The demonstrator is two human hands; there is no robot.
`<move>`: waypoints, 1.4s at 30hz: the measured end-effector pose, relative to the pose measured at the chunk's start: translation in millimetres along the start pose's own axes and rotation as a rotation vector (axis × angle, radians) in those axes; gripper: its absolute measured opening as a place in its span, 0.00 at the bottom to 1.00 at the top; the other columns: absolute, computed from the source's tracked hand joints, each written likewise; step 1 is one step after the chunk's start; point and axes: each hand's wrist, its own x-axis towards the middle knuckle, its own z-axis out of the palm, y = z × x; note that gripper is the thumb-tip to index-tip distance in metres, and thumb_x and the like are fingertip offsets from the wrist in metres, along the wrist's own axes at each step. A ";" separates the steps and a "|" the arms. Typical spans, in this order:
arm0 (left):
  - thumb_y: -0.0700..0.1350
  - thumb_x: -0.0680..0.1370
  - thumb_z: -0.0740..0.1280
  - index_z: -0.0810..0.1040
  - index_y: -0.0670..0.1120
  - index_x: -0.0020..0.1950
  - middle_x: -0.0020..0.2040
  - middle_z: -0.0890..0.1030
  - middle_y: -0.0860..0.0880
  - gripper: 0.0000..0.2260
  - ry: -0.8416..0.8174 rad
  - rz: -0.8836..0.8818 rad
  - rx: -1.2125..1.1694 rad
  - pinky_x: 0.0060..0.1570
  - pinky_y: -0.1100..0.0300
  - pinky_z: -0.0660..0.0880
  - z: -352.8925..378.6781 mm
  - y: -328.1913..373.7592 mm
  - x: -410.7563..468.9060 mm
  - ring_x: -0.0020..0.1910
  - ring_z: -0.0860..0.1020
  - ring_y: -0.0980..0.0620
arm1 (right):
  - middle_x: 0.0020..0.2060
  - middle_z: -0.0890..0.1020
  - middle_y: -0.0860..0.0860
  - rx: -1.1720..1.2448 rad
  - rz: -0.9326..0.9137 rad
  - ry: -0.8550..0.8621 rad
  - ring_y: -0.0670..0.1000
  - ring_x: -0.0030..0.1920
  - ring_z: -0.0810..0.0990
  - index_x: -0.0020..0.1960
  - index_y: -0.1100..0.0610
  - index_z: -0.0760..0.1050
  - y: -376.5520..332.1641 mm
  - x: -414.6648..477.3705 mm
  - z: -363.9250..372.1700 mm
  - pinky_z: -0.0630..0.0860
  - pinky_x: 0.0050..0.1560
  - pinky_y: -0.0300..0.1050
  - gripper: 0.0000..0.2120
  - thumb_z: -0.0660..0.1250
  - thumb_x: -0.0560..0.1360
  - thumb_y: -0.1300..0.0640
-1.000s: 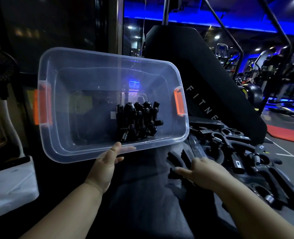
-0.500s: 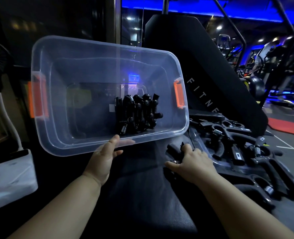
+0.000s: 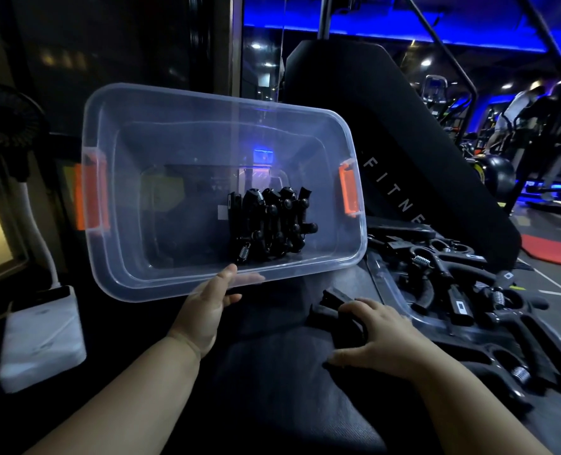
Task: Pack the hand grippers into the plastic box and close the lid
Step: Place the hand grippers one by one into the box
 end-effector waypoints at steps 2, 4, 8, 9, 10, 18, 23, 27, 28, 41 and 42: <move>0.58 0.74 0.56 0.87 0.50 0.45 0.54 0.84 0.52 0.22 0.001 -0.003 0.001 0.58 0.56 0.69 -0.1 0.5 -0.4 0.62 0.75 0.57 | 0.70 0.64 0.40 0.009 0.013 -0.016 0.47 0.70 0.62 0.70 0.39 0.63 -0.8 -0.5 0.1 0.62 0.69 0.51 0.43 0.69 0.58 0.27; 0.59 0.74 0.57 0.87 0.49 0.46 0.54 0.84 0.52 0.22 -0.001 0.004 0.006 0.58 0.56 0.69 -0.5 0.7 -0.7 0.62 0.75 0.57 | 0.69 0.66 0.41 0.020 0.033 -0.031 0.47 0.69 0.63 0.70 0.38 0.62 1.0 -1.9 -1.6 0.63 0.69 0.50 0.47 0.68 0.54 0.25; 0.57 0.74 0.56 0.86 0.48 0.46 0.53 0.84 0.51 0.22 0.009 0.002 0.001 0.57 0.56 0.69 -0.6 0.1 0.2 0.61 0.76 0.56 | 0.67 0.69 0.46 0.019 0.110 -0.008 0.50 0.68 0.65 0.71 0.38 0.56 5.9 -8.4 -6.3 0.65 0.67 0.48 0.53 0.70 0.51 0.25; 0.57 0.74 0.56 0.86 0.48 0.46 0.53 0.85 0.51 0.22 0.010 0.002 -0.001 0.57 0.56 0.69 -0.6 -0.2 0.5 0.61 0.76 0.56 | 0.68 0.69 0.47 0.013 0.120 0.009 0.50 0.69 0.64 0.72 0.40 0.54 5.2 -9.9 -6.7 0.65 0.67 0.47 0.54 0.72 0.53 0.26; 0.58 0.74 0.57 0.86 0.48 0.46 0.53 0.85 0.51 0.22 0.009 0.002 -0.002 0.57 0.56 0.69 -0.6 -0.3 0.7 0.61 0.76 0.56 | 0.68 0.69 0.47 0.004 0.121 0.023 0.50 0.69 0.64 0.73 0.41 0.54 3.8 -10.7 -7.1 0.65 0.66 0.46 0.54 0.72 0.53 0.27; 0.65 0.67 0.58 0.87 0.50 0.45 0.53 0.84 0.52 0.25 -0.003 0.000 -0.002 0.57 0.56 0.70 -1.0 0.4 0.1 0.62 0.76 0.56 | 0.54 0.70 0.37 -0.023 0.076 0.156 0.42 0.50 0.75 0.62 0.37 0.70 -7.2 -24.1 -29.2 0.72 0.47 0.39 0.41 0.70 0.51 0.26; 0.65 0.67 0.58 0.87 0.50 0.45 0.53 0.85 0.52 0.25 -0.008 0.003 0.001 0.58 0.55 0.70 -1.7 1.1 -0.7 0.61 0.76 0.57 | 0.52 0.67 0.38 -0.003 0.038 0.262 0.39 0.44 0.74 0.52 0.39 0.73 -14.7 -30.5 -39.7 0.72 0.43 0.37 0.34 0.71 0.49 0.27; 0.65 0.67 0.58 0.87 0.51 0.45 0.53 0.84 0.52 0.25 -0.011 -0.001 -0.002 0.57 0.57 0.70 -1.2 2.0 -1.2 0.61 0.76 0.57 | 0.57 0.66 0.42 0.015 -0.018 0.310 0.44 0.49 0.74 0.62 0.40 0.66 -19.0 -28.9 -49.9 0.75 0.48 0.42 0.44 0.73 0.49 0.30; 0.65 0.67 0.58 0.87 0.51 0.45 0.53 0.84 0.53 0.25 -0.013 -0.002 0.002 0.56 0.57 0.70 -1.2 2.3 -1.2 0.61 0.76 0.58 | 0.59 0.66 0.42 0.030 -0.028 0.320 0.45 0.51 0.73 0.65 0.41 0.63 -20.7 -28.1 -52.7 0.74 0.50 0.42 0.47 0.75 0.51 0.32; 0.64 0.69 0.59 0.87 0.52 0.46 0.55 0.84 0.52 0.23 -0.029 -0.019 0.004 0.59 0.55 0.70 -3.4 0.5 -0.6 0.64 0.74 0.55 | 0.61 0.69 0.44 0.083 -0.174 0.091 0.46 0.50 0.75 0.64 0.38 0.58 -56.3 -1.7 -80.7 0.76 0.49 0.43 0.44 0.79 0.57 0.46; 0.62 0.71 0.59 0.87 0.51 0.46 0.55 0.84 0.53 0.22 -0.026 -0.022 0.004 0.59 0.55 0.70 -3.3 1.1 -0.4 0.63 0.74 0.55 | 0.61 0.67 0.45 0.094 -0.187 0.075 0.47 0.52 0.75 0.64 0.38 0.58 -58.7 1.8 -80.1 0.77 0.50 0.46 0.43 0.79 0.57 0.48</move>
